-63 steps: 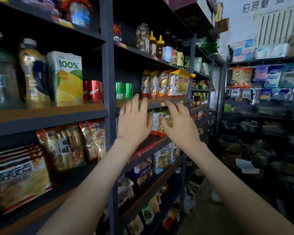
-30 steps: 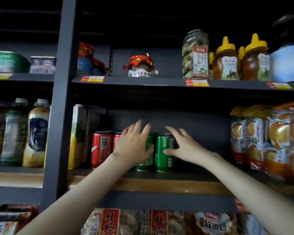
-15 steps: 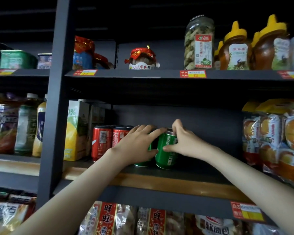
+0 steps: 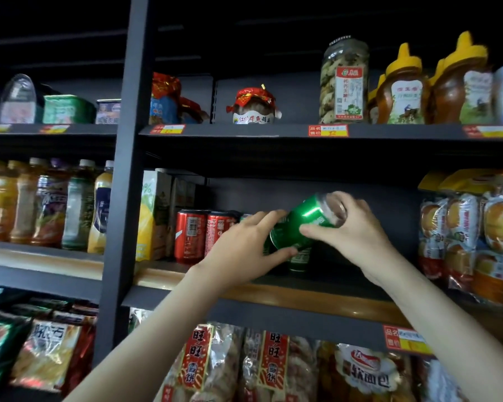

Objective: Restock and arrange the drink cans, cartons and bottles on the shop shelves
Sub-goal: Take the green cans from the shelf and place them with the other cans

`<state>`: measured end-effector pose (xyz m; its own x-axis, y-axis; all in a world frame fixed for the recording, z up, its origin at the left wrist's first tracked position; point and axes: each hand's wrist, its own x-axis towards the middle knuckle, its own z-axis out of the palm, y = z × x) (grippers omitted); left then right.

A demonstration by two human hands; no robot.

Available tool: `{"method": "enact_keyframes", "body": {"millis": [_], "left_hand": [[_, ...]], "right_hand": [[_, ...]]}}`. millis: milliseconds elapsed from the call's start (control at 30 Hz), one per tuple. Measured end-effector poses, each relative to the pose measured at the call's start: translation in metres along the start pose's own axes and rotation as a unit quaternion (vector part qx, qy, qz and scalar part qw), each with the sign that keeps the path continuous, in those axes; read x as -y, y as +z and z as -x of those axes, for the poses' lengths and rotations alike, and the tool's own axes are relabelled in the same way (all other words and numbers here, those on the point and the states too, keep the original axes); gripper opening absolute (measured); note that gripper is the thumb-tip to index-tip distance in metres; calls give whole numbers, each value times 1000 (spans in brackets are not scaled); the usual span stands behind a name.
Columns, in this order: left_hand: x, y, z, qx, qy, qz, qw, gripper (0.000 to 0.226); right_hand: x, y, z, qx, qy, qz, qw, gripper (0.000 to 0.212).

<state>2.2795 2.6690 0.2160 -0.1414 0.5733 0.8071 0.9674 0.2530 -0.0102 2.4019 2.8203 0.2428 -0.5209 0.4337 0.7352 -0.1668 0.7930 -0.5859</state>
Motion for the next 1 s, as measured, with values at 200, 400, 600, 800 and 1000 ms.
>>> {"method": "enact_keyframes", "body": {"millis": [200,400,600,800,1000], "left_hand": [[-10,-3,30,-116,-77,225,964,60],[1,-23,97,-14,-186,570,800,71],[6,-20,191,-28,-240,699,674,57],[18,-15,272,39,-284,532,797,65],[18,-6,315,106,-331,422,837,63]], "right_hand": [[27,4,50,29,60,-282,957,48],[57,42,115,32,90,-442,892,35],[43,105,200,108,186,-504,836,68],[23,140,264,207,182,-111,955,69],[-1,170,311,215,144,-70,963,65]]}}
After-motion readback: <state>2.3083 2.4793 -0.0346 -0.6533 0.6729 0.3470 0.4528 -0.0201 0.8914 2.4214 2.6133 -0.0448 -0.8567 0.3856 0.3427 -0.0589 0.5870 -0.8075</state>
